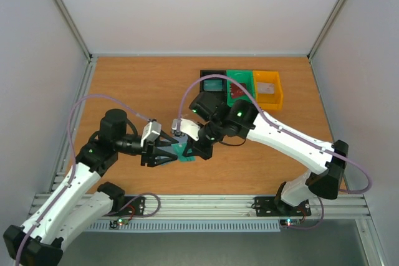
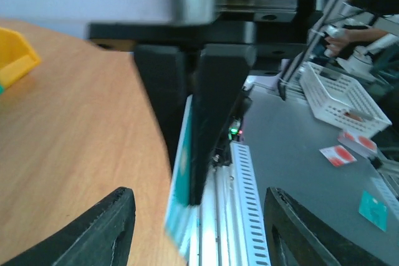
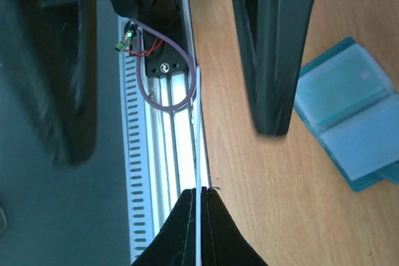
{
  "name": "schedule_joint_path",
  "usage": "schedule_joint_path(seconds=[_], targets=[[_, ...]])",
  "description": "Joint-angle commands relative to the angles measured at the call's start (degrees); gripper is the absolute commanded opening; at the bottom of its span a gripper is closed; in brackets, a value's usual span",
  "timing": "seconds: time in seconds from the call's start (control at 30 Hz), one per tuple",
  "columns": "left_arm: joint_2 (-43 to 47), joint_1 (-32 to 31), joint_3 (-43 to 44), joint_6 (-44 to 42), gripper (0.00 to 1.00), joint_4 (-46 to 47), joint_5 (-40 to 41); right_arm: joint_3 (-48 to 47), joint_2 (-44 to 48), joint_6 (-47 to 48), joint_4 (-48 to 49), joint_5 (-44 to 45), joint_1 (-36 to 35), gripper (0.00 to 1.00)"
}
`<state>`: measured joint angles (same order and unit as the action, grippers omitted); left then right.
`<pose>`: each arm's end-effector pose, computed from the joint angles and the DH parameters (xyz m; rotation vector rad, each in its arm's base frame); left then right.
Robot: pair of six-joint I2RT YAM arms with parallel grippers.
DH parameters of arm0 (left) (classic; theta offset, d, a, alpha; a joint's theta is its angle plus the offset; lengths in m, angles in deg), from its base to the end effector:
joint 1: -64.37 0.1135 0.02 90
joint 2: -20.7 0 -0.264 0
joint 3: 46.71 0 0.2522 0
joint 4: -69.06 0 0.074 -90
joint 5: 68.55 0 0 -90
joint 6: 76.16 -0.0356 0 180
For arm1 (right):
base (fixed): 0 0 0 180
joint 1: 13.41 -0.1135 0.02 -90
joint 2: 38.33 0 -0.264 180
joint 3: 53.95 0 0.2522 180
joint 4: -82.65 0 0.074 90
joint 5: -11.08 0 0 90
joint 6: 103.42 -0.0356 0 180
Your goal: Take the credit cards out of the card holder
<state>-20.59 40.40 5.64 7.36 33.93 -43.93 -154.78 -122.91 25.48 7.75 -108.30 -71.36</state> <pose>0.1242 -0.0906 0.2999 1.1955 1.5400 -1.3191 0.1401 0.2566 0.3572 -2.0556 1.5698 0.7867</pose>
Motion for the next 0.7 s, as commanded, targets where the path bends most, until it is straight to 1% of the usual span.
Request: schedule_joint_path(seconds=[0.0, 0.03, 0.1, 0.17, 0.2, 0.33, 0.4, 0.47, 0.5, 0.53, 0.57, 0.63, 0.67], targets=[[-1.05, -2.57, 1.82, -3.44, 0.53, -0.82, -1.96, -4.31, -2.70, 3.35, -0.19, 3.39, -2.62, 0.01], [-0.81, -2.77, 1.69, -2.98, 0.47, -0.27, -1.68, -4.63, -3.04, 3.44, -0.20, 3.20, -2.83, 0.01], [-0.58, -3.07, 1.14, -2.43, 0.30, 2.12, -1.22, -4.78, -3.50, 3.63, -0.05, 2.53, -3.23, 0.01], [-0.33, -3.27, 0.01, 0.33, 0.06, 6.34, -1.08, -4.69, -3.74, 3.81, -0.08, 2.37, -3.46, 0.01], [-0.16, -3.28, -0.51, 2.15, 0.01, 8.35, -1.00, -4.63, -3.71, 3.82, 0.09, 2.49, -3.46, 0.01], [0.58, -3.28, -1.10, 4.60, 0.00, 9.24, 0.44, -3.24, -1.65, 3.99, 1.51, 4.46, -3.47, 0.02], [0.69, -3.28, -1.35, 8.34, 0.00, 9.86, 2.15, -1.36, 0.19, 3.99, 3.65, 5.15, -3.27, 0.02], [0.64, -3.28, -1.89, 15.02, 0.00, 13.25, 4.78, -0.32, 1.53, 3.81, 5.45, 5.24, -2.86, 0.03], [0.69, -3.28, -2.37, 17.78, 0.00, 15.46, 5.99, -0.04, 2.01, 3.60, 6.17, 5.30, -2.60, 0.06], [0.73, -3.28, -2.76, 21.47, 0.00, 17.66, 7.47, 0.27, 2.43, 3.19, 7.22, 6.06, -2.42, 0.14], [0.76, -3.28, -3.31, 24.07, 0.00, 19.88, 9.08, 0.94, 2.85, 2.12, 8.73, 8.09, -2.23, 0.24], [0.52, -3.30, -4.73, 31.16, 0.00, 26.12, 14.66, 3.49, 4.48, -0.11, 14.19, 14.65, -1.34, 0.53], [-0.13, -3.14, -5.09, 33.68, 0.00, 27.80, 18.31, 5.09, 5.76, -1.32, 17.08, 17.73, 0.24, 0.63]])
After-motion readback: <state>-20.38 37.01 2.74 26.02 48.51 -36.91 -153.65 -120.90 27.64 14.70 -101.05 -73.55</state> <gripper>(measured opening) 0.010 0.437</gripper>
